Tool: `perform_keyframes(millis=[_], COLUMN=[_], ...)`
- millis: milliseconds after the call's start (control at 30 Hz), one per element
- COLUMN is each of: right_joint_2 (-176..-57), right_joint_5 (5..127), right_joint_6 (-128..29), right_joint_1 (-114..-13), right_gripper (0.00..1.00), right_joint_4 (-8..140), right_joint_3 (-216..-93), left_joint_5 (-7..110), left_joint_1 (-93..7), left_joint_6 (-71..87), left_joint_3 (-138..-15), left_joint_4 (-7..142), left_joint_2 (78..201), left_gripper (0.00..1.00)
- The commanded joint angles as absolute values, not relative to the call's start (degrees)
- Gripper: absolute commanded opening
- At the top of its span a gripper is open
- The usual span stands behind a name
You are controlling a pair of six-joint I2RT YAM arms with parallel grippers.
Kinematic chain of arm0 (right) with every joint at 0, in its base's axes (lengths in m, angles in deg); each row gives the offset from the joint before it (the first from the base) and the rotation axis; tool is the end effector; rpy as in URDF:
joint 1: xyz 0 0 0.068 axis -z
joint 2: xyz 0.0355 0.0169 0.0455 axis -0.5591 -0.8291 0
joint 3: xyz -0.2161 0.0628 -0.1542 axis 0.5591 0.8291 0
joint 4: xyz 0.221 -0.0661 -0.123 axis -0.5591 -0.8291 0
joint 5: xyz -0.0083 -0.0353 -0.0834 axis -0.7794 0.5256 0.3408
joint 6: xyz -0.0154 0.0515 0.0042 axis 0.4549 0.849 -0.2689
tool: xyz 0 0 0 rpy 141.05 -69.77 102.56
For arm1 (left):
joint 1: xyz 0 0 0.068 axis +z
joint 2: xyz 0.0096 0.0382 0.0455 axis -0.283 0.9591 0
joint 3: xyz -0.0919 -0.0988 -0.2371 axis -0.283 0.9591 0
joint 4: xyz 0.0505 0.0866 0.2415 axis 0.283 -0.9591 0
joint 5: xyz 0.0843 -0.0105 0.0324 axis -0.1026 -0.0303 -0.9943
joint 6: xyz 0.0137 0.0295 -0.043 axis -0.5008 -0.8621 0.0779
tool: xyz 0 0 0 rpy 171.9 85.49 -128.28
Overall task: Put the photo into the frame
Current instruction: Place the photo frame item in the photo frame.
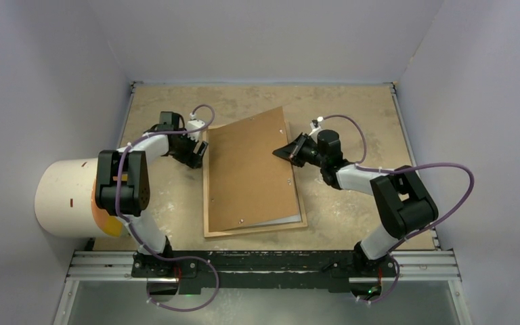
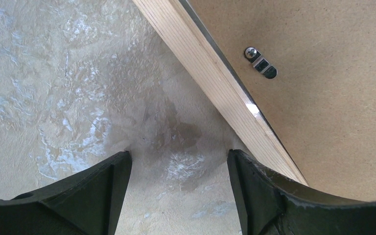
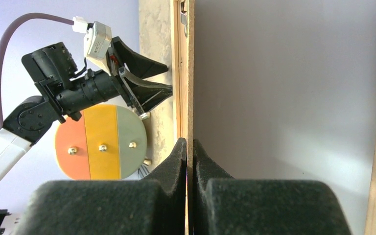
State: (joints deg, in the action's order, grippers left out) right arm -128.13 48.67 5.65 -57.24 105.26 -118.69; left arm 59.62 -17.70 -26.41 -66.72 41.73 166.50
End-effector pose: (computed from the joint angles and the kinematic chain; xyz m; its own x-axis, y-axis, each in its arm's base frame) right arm 0.2985 0.1443 0.1939 -0.7503 0.5497 -0.3672 -0.1470 0.4028 0.9034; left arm 0.3500 -0.0177 0.1609 -0.7737 0.3894 -0.4998 0.4818 0.8739 -0.0650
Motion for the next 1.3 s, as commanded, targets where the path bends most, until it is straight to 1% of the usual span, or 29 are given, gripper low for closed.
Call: perform_keyframes(millis=[0, 100, 233, 267, 300, 400, 433, 467, 500, 533, 700, 900, 1067, 1167, 1267], right_joint_2=[-128.6, -130.7, -132.3, -132.5, -132.7, -132.7, -132.3, -131.9, -131.5, -131.2, -131.6, -136.4, -135.8, -133.3, -129.1], right_joint_5=[47.4, 46.4, 46.8, 47.2, 48.0, 51.3, 52.7, 54.3, 55.8, 57.3, 66.4, 78.3, 84.8, 82.3, 80.1], right_joint_6=[3.7, 4.7, 2.1, 0.9, -0.6, -5.9, -7.9, -9.8, -12.0, -13.5, -19.4, -24.8, -26.5, -26.8, -27.3], right_joint_1=[-57.6, -58.1, -59.9, -60.4, -60.9, -61.9, -62.1, -62.4, -62.6, -62.8, -65.7, -70.2, -71.6, -71.6, -71.2], right_gripper=[0.0, 0.0, 0.06, 0.08, 0.14, 0.37, 0.52, 0.65, 0.88, 0.98, 0.99, 0.99, 0.99, 0.99, 0.99], right_joint_4=[105.8, 107.1, 102.7, 100.4, 97.8, 87.1, 83.5, 80.5, 77.7, 75.2, 63.1, 47.7, 43.6, 44.0, 48.0], right_joint_3=[-119.4, -120.5, -123.8, -125.0, -126.4, -131.0, -132.4, -133.7, -134.7, -135.8, -142.4, -151.3, -153.0, -151.7, -148.9], left_joint_5=[61.1, 61.7, 62.5, 62.8, 63.0, 63.1, 62.8, 62.6, 62.4, 62.1, 61.7, 60.2, 59.4, 59.2, 59.1], left_joint_1=[-17.1, -17.2, -17.4, -17.6, -17.7, -17.7, -17.7, -17.7, -17.7, -17.6, -17.2, -17.3, -17.3, -17.2, -17.3], left_joint_6=[-25.0, -24.9, -24.9, -25.0, -25.0, -25.4, -25.5, -25.8, -26.0, -26.1, -26.4, -26.7, -27.5, -27.8, -28.0], left_joint_3=[-63.9, -63.9, -63.8, -63.8, -63.7, -63.8, -63.7, -63.7, -63.7, -63.8, -64.0, -63.9, -63.7, -63.8, -64.1], left_joint_4=[39.3, 39.5, 39.6, 39.6, 39.6, 39.4, 39.3, 39.3, 39.2, 39.2, 39.0, 38.6, 38.4, 38.0, 37.4], left_joint_2=[167.8, 168.0, 168.3, 168.2, 168.2, 167.7, 167.5, 167.3, 167.1, 167.0, 166.7, 166.1, 165.6, 165.4, 165.4], left_gripper=[0.76, 0.76, 0.76, 0.76, 0.76, 0.76, 0.76, 0.76, 0.76, 0.76, 0.76, 0.76, 0.76, 0.76, 0.77])
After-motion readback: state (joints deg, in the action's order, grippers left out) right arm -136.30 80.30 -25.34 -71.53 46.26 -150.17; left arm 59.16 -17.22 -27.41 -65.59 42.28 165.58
